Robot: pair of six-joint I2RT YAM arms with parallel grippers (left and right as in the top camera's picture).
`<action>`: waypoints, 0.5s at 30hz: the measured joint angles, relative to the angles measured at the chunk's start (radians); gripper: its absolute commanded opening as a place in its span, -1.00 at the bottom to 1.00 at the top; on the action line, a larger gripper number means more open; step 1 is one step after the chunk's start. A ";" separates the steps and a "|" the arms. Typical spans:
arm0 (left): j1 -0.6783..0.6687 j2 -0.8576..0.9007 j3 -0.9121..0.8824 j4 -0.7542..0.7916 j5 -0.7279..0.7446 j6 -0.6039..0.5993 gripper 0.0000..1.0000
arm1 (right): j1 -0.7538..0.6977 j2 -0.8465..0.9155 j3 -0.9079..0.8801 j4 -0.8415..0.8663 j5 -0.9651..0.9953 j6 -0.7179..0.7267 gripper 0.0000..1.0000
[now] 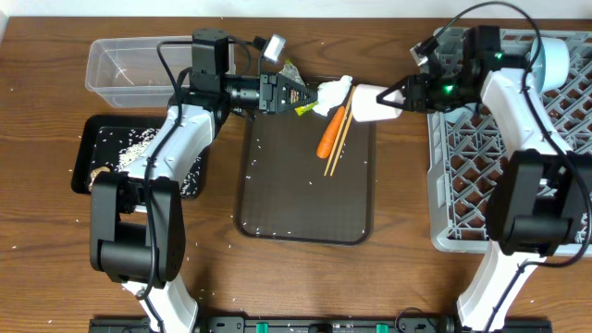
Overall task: Sort waste into correct bins and load items into the dishwasher rack
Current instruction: 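Carry the pink cup right and set it in the dish rack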
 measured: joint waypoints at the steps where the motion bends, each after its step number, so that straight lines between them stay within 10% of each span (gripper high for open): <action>1: 0.000 0.000 0.000 -0.029 -0.026 0.016 -0.18 | 0.000 -0.011 0.026 -0.035 0.034 -0.002 -0.38; 15: -0.001 0.000 -0.005 -0.552 -0.793 0.081 0.01 | -0.013 -0.098 0.303 -0.448 0.530 0.079 -0.35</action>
